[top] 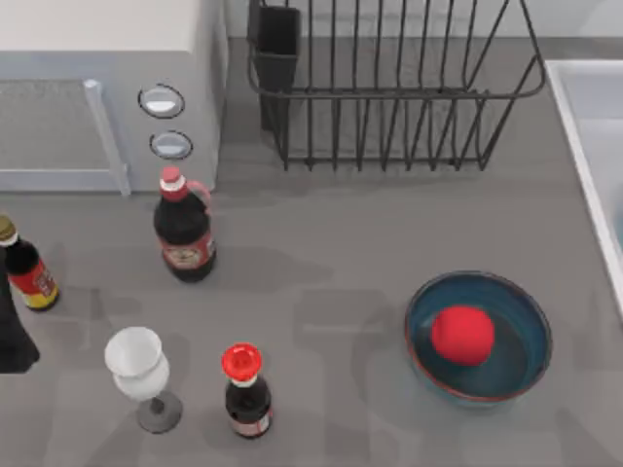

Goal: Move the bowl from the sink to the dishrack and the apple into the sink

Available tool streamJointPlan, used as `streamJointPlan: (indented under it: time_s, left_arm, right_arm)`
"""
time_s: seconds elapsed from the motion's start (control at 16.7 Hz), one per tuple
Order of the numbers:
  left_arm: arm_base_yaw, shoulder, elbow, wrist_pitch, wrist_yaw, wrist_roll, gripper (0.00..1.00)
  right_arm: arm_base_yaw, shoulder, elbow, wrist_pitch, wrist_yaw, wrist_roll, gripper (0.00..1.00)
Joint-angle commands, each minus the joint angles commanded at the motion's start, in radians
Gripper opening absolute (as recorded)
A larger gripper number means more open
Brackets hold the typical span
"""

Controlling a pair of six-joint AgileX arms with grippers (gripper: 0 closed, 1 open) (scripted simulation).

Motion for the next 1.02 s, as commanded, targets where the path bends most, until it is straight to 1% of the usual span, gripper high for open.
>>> streamJointPlan:
  time_s: [0.24,0.48,0.72,1.02]
  left_arm:
    - [0.0,0.0,0.0,0.0,0.0,0.0,1.0]
    - [0.0,0.0,0.0,0.0,0.0,0.0,1.0]
    - [0.0,0.0,0.0,0.0,0.0,0.0,1.0]
    - [0.0,0.0,0.0,0.0,0.0,0.0,1.0]
  right_arm:
    - [-0.002,0.027,0.027,-0.014,-0.002,-0.005,1.0]
    - [-0.02,0.198,0.187,-0.1,-0.01,-0.033,1.0]
    - [-0.062,0.499,0.461,-0.25,-0.013,-0.078,1.0]
    - [-0.138,0.997,0.903,-0.495,-0.013,-0.147,1.0]
